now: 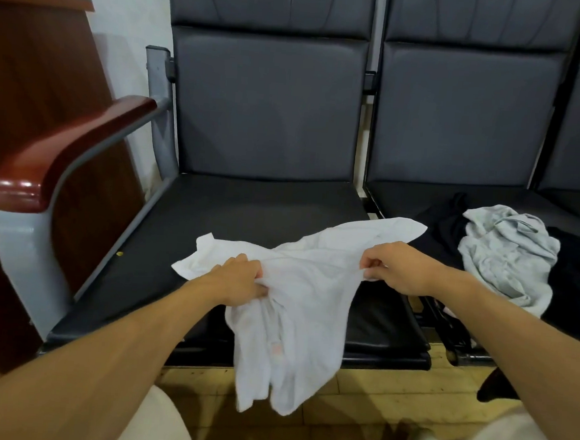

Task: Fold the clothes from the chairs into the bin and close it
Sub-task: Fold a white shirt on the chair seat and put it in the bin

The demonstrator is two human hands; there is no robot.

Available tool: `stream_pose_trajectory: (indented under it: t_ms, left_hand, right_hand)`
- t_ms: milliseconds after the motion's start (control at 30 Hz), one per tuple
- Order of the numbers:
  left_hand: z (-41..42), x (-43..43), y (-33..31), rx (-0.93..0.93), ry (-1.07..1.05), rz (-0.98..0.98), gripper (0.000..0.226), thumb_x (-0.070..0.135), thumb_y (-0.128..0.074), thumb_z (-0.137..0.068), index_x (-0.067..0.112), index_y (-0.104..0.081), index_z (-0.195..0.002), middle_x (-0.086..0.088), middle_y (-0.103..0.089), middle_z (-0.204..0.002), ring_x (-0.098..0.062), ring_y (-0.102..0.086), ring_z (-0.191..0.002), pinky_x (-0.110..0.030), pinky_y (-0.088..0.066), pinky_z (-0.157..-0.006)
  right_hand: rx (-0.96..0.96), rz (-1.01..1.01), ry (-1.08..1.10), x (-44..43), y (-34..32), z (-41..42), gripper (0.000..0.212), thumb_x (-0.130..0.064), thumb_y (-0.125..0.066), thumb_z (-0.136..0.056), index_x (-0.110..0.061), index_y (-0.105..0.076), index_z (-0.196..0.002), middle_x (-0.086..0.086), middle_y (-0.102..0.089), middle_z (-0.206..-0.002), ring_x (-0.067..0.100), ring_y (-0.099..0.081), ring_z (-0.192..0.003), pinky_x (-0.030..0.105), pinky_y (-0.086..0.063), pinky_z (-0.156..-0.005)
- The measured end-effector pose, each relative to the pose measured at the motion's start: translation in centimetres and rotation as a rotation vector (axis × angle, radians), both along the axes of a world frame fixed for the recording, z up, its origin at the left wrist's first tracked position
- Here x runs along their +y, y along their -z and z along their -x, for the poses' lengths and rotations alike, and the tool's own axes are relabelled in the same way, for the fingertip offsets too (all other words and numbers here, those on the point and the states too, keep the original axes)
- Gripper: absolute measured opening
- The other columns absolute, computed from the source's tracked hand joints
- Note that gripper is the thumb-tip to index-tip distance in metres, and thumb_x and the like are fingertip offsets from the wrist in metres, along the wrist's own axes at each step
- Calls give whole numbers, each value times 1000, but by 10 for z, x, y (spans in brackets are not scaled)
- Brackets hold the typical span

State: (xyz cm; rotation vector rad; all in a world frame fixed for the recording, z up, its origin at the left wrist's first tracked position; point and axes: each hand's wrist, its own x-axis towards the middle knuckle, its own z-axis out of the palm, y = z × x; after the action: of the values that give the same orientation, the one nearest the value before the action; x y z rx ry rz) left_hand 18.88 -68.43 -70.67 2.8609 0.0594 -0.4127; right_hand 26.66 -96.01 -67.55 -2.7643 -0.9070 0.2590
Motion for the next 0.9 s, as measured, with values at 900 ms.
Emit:
stream_pose_trajectory:
  t_ms: [900]
  left_hand:
    - [-5, -72, -5, -223, 48, 89, 18, 17, -52, -94, 17, -56, -111, -3, -57, -114, -22, -57, -99, -35, -51, -89]
  right_hand:
    - [206, 13, -90, 6, -27, 13, 28, -27, -80, -75, -31, -65, -99, -14, -63, -99, 4, -56, -95, 25, -45, -88]
